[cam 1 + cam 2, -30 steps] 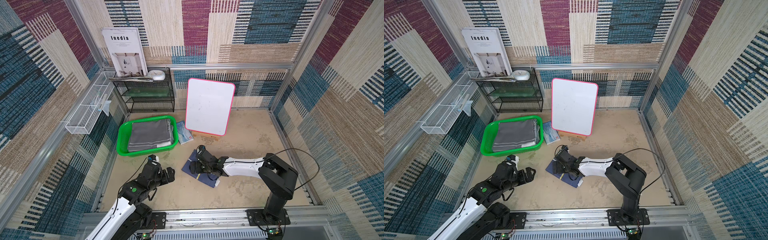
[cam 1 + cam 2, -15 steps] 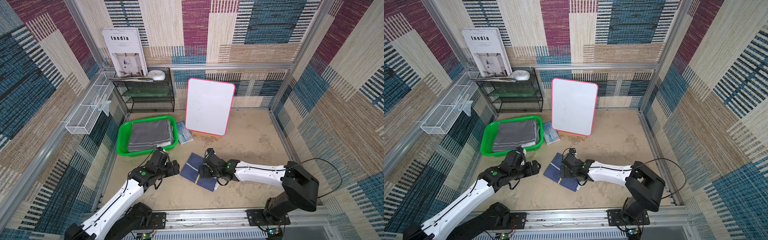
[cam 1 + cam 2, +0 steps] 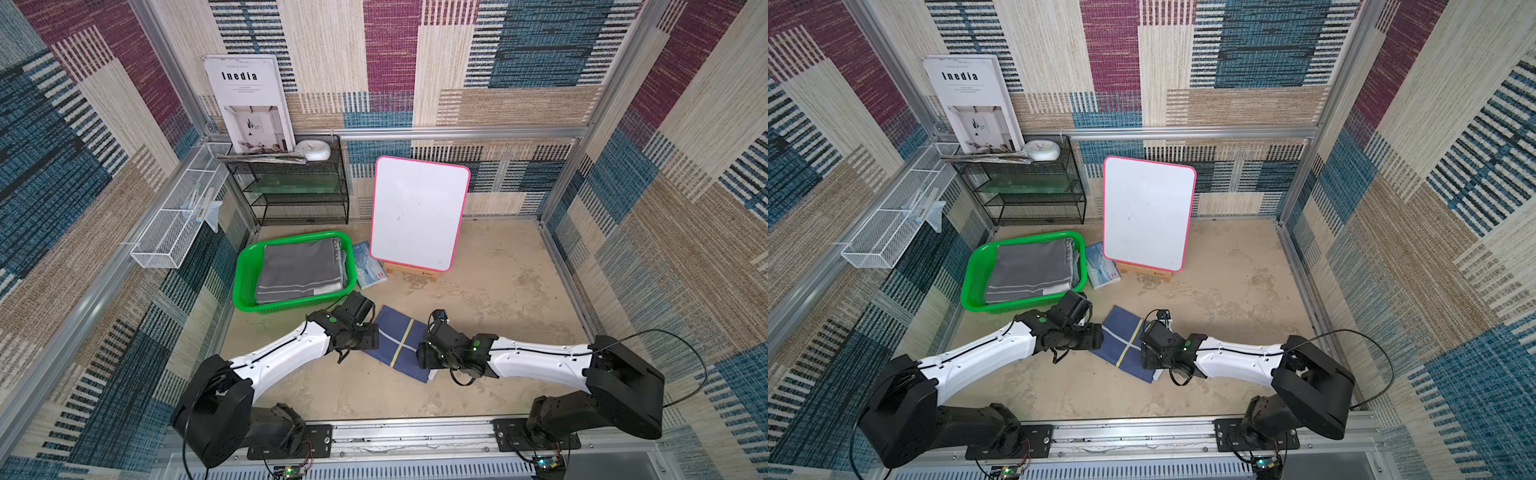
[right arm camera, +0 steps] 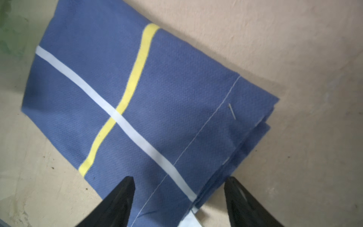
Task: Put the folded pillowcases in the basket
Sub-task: Move the pillowcase to the center of the board.
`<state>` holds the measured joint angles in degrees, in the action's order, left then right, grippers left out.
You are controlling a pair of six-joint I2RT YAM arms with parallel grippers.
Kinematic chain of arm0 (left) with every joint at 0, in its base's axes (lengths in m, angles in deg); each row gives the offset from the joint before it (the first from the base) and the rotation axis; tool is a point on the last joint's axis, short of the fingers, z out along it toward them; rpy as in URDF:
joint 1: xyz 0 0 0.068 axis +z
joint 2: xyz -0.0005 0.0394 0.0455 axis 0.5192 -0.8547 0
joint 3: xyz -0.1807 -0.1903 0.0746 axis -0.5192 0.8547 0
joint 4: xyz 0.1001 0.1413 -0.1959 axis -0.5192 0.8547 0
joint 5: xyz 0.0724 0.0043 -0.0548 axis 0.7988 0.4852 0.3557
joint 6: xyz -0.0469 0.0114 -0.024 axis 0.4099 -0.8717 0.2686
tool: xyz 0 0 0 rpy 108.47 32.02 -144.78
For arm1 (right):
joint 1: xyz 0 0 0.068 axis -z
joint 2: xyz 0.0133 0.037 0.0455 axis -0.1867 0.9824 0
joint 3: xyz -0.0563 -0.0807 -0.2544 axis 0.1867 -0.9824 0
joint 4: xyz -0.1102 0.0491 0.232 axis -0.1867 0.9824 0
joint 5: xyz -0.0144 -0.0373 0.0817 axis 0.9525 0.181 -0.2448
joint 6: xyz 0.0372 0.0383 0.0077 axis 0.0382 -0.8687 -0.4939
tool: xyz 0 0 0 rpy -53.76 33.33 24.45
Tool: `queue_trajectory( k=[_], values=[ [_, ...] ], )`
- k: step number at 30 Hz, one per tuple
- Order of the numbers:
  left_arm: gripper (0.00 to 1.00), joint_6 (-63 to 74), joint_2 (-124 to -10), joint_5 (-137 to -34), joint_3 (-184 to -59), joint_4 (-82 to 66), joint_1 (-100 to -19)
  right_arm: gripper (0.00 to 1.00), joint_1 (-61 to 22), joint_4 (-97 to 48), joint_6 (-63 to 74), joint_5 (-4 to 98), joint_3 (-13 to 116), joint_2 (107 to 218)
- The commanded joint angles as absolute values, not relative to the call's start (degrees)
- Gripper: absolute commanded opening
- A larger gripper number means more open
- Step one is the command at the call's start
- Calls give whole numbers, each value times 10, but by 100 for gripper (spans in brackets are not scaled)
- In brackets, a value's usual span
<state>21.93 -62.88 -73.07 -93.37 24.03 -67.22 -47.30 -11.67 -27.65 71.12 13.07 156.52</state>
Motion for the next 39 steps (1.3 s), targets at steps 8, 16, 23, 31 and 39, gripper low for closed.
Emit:
queue_trajectory(
  k=[8, 16, 23, 31, 39],
  values=[
    [59, 243, -683, -721, -922, 211, -712, 67, -451, -138, -263, 720, 140, 1597],
    [44, 295, -602, -719, -845, 209, -770, 68, -421, -152, -220, 708, 171, 1637],
    [56, 329, -509, -694, -778, 233, -798, 78, -411, -134, -202, 738, 183, 1615],
    [81, 272, -487, -701, -853, 250, -723, 78, -403, -156, -218, 718, 138, 1558],
    [69, 275, -605, -736, -895, 215, -678, 73, -403, -192, -251, 678, 97, 1554]
  ],
)
